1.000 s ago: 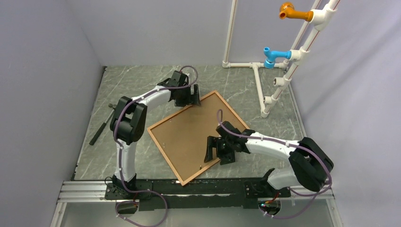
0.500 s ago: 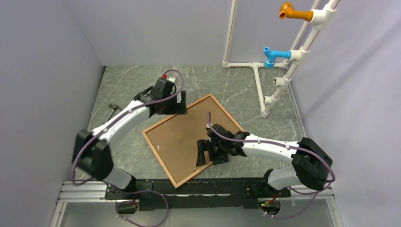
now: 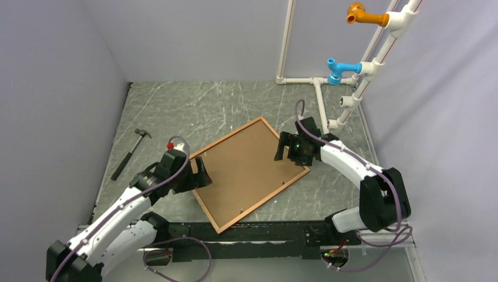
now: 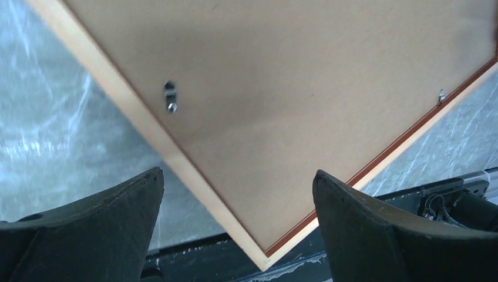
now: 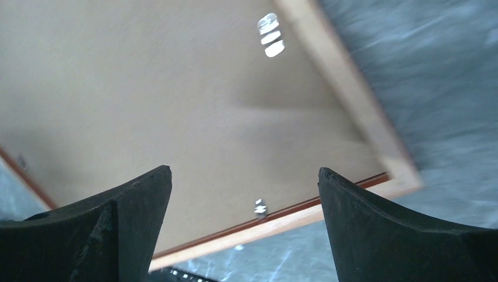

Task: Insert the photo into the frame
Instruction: Adjust the photo frame at the center of the board.

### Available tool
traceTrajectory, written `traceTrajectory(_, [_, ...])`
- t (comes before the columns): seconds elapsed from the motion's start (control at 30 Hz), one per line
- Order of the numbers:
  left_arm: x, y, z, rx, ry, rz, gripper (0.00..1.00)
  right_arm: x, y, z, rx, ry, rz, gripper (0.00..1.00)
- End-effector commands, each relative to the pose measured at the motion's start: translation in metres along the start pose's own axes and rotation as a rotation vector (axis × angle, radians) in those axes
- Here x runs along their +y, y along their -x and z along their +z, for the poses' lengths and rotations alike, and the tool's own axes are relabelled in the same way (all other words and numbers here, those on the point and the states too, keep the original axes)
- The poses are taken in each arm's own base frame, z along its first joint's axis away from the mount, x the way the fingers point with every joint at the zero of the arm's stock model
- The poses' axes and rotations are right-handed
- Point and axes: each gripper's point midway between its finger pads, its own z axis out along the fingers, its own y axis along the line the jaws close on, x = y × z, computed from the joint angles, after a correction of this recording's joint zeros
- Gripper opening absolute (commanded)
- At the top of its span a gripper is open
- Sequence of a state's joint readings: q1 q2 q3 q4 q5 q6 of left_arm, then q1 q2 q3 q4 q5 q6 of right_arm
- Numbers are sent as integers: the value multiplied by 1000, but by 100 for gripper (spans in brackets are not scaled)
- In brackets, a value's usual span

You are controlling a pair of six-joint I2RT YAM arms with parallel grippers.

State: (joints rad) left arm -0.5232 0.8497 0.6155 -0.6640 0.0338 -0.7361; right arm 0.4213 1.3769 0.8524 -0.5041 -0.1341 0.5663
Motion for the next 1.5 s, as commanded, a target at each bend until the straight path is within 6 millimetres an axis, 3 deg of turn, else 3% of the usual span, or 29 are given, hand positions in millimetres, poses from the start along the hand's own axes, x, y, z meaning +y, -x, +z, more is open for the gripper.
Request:
traceTrajectory(0.0, [25, -35, -1, 35, 42, -169, 99, -38, 39, 2, -37, -113, 3, 96])
traceTrajectory(0.17, [41, -56, 10, 54, 56, -231, 99, -56, 51, 20, -21, -147, 43, 96])
traceTrajectory(0.47, [34, -53, 34, 92, 31, -207, 100, -71, 62, 37, -14, -225, 13, 96])
traceTrajectory(0.7, [23, -33, 56, 60, -53, -170, 99, -54, 32, 39, 49, -85, 37, 94])
traceTrajectory(1.13, [-10, 34, 77, 62, -25, -45, 98, -47, -54, -1, 87, 64, 166, 92])
traceTrajectory(1.33, [-22, 56, 85, 53, -25, -43, 99, -52, -67, -15, 42, 59, 191, 92])
traceTrajectory(1.47, [-8, 54, 82, 53, 55, -42, 99, -65, -64, -15, 24, -17, 174, 93])
